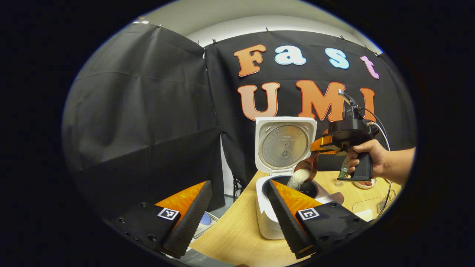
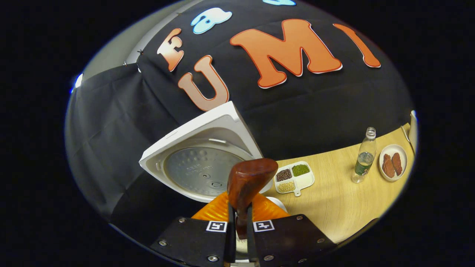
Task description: Close the left gripper, press the button to open the rice cooker; take a wooden spoon from the chopstick holder with the right hand, scoop a spoonful of rice and pour it into the rice cooker, then put the wooden spoon back into the chopstick holder.
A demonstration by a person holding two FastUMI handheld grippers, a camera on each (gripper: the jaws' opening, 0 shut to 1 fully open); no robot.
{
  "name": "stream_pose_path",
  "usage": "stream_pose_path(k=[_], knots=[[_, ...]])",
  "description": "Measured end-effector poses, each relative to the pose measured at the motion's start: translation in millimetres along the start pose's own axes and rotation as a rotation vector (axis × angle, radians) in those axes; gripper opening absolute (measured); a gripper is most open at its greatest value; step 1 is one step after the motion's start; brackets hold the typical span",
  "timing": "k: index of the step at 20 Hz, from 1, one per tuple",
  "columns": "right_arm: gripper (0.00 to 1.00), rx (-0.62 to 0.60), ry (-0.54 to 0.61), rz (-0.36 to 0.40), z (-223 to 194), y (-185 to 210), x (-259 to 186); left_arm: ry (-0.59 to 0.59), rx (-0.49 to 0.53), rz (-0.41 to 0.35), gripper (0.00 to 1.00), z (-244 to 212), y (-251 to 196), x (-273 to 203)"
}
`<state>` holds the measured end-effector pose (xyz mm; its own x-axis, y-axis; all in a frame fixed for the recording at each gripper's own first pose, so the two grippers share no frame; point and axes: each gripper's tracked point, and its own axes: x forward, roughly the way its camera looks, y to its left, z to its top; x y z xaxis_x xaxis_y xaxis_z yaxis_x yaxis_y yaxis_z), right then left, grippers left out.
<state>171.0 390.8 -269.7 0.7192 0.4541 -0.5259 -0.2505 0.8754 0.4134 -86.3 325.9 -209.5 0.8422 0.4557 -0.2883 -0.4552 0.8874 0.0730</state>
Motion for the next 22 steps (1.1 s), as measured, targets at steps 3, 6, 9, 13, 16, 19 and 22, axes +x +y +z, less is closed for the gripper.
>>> stream_pose_path(k=[3, 6, 9, 13, 16, 19, 22], knots=[[0.11, -0.115, -0.039, -0.003, 11, 6, 2, 0.006, -0.008, 0.005, 1.00, -2, -1, -3], [0.11, -0.225, -0.084, 0.001, 24, 13, 0, 0.007, -0.008, 0.013, 1.00, -3, 2, -6], [0.12, -0.345, -0.124, 0.027, 34, 22, -2, 0.010, -0.008, 0.020, 1.00, -3, 1, -5], [0.11, -0.498, -0.175, 0.058, 48, 33, -12, 0.007, -0.006, 0.028, 1.00, -3, 2, -11], [0.11, -0.642, -0.240, 0.086, 55, 44, -15, 0.005, 0.000, 0.026, 1.00, -1, -1, -10], [0.11, -0.691, -0.257, 0.151, 61, 57, -25, -0.002, 0.005, 0.022, 1.00, 2, -4, -12], [0.11, -0.689, -0.268, 0.185, 65, 64, -32, -0.012, 0.007, 0.016, 1.00, 5, -10, -15]])
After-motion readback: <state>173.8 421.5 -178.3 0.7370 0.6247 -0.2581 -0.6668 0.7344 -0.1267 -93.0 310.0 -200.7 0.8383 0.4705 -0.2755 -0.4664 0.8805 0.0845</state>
